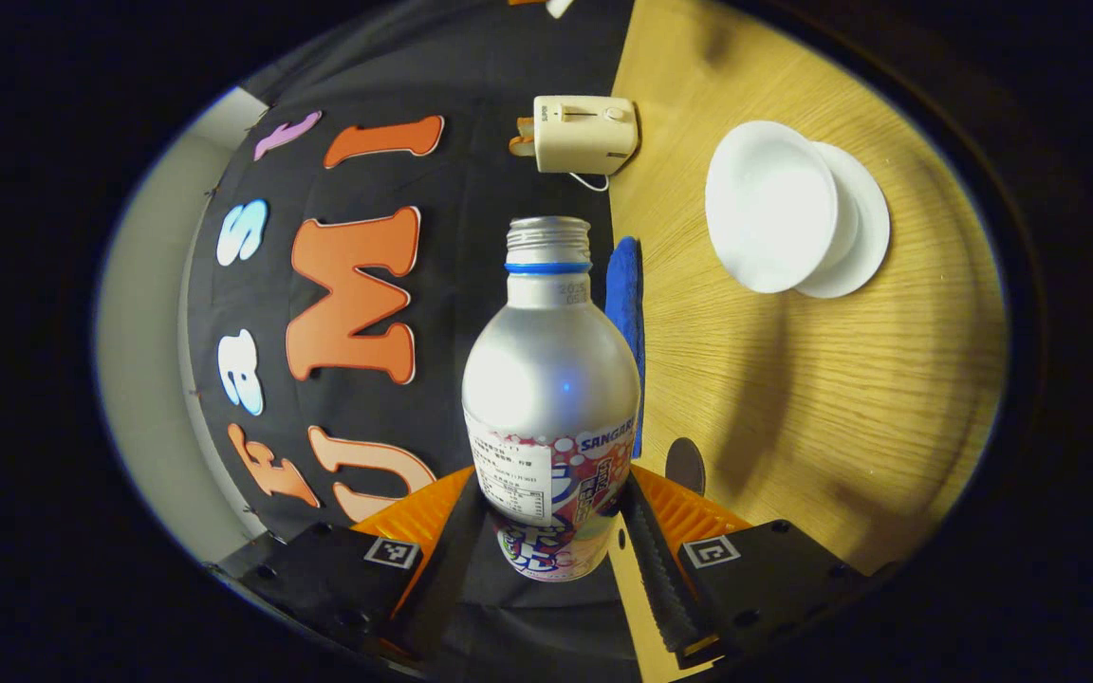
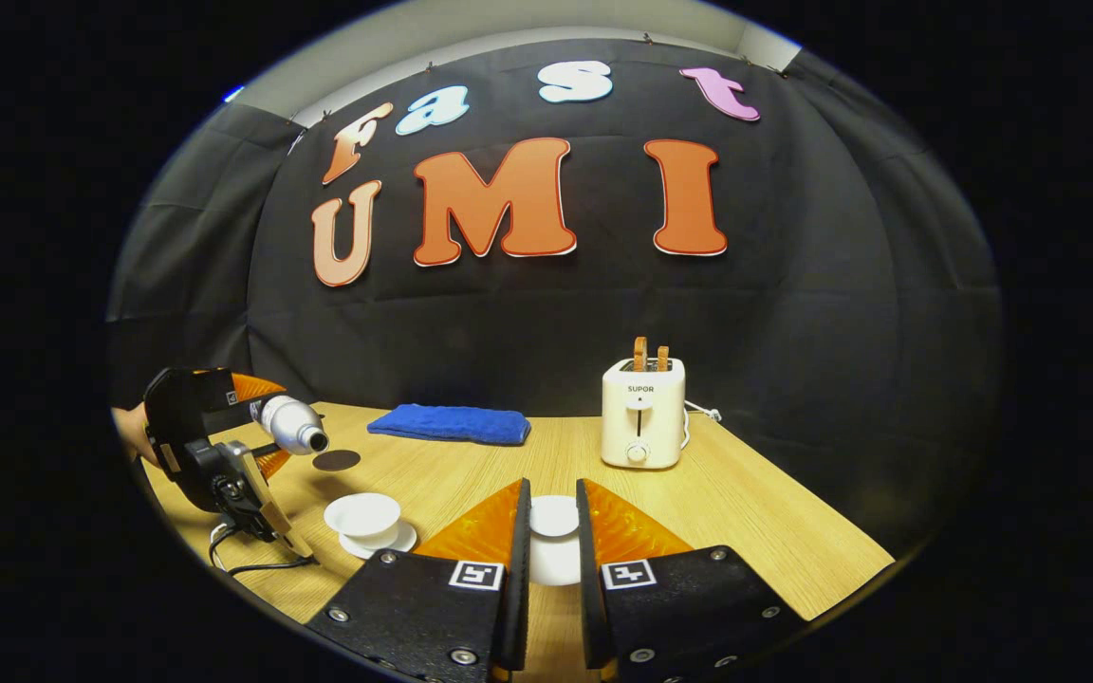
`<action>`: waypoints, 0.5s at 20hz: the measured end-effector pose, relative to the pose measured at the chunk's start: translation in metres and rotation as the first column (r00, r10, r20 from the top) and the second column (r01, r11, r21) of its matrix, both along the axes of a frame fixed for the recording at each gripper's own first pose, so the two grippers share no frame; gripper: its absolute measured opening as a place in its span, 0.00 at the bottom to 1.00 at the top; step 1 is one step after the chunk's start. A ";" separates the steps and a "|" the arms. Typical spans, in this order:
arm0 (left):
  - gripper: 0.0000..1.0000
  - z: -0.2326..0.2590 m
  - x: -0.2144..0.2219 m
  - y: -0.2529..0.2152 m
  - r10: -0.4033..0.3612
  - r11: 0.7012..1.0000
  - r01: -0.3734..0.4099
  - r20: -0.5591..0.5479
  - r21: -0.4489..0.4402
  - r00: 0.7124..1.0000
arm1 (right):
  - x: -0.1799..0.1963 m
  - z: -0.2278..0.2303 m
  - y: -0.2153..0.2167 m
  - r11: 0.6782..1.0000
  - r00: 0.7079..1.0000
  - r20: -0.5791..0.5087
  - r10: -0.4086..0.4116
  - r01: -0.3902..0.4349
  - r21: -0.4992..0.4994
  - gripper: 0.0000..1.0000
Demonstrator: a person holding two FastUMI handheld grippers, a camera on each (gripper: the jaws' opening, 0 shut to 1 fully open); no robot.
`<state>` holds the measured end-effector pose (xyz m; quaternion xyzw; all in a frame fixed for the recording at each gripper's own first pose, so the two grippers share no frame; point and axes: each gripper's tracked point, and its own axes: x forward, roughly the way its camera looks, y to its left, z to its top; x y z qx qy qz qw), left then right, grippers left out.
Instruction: Open the teacup lid with one hand, grasp the water bottle and pour water into the teacup with the other hand; after pouring, place the water bottle on the coaster and then close the teacup lid.
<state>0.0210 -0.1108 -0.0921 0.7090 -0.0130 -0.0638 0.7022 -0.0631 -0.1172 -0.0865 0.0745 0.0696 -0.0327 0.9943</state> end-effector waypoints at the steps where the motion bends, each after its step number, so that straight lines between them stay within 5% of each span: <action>1: 0.86 0.001 0.000 -0.001 -0.006 1.000 0.006 0.001 0.021 1.000 | 0.000 0.000 -0.001 1.000 1.000 0.000 -0.001 0.001 0.001 0.24; 7: 0.82 0.011 0.005 -0.006 -0.041 0.988 0.038 0.019 0.150 0.999 | -0.003 -0.002 -0.003 1.000 1.000 -0.005 0.015 -0.015 -0.004 0.24; 9: 0.89 0.016 0.005 -0.005 -0.050 0.982 0.045 0.023 0.186 0.998 | -0.003 0.000 -0.004 1.000 1.000 -0.005 0.019 -0.019 -0.012 0.23; 10: 0.82 0.016 0.006 -0.006 -0.054 0.978 0.048 0.024 0.204 0.998 | -0.004 0.001 -0.004 1.000 1.000 -0.003 0.018 -0.018 -0.015 0.24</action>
